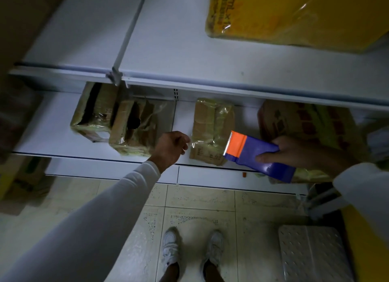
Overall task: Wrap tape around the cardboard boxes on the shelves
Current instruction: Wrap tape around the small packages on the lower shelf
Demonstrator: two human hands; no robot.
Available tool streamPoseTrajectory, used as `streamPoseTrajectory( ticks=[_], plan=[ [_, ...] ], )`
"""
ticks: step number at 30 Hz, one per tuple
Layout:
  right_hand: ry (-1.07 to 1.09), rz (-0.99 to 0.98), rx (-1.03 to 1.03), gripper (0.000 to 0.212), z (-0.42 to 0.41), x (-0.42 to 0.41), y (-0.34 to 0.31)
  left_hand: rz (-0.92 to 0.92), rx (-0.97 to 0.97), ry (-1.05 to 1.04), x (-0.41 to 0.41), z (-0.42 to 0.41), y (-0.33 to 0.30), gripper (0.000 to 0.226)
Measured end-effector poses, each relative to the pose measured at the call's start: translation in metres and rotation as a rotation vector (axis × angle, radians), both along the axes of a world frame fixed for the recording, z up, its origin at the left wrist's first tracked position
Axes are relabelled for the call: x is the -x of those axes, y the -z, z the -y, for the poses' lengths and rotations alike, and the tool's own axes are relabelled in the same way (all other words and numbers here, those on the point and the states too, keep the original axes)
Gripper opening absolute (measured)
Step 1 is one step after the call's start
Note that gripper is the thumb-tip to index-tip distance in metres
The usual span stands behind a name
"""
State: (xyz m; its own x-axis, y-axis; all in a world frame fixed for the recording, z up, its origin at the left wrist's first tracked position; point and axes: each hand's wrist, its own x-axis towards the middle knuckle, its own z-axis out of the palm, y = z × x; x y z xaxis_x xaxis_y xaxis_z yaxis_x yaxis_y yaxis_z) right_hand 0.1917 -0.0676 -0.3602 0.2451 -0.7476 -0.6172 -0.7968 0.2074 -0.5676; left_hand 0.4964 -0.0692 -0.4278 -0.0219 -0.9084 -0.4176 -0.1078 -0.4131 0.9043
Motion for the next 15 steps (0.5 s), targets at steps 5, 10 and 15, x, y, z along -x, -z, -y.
streamPoseTrajectory(
  ticks=[5,10,15],
  plan=[
    [0.049,-0.004,-0.041,0.031,0.005,0.002,0.010,0.509,0.007,0.062,-0.004,0.017,0.016,0.054],
    [0.075,0.032,-0.067,0.029,0.006,-0.003,0.009,0.520,0.492,0.287,-0.006,0.002,0.016,0.041],
    [0.086,0.031,-0.080,0.035,0.007,-0.005,0.013,0.548,0.580,0.340,-0.002,0.000,0.033,0.035]
  ],
)
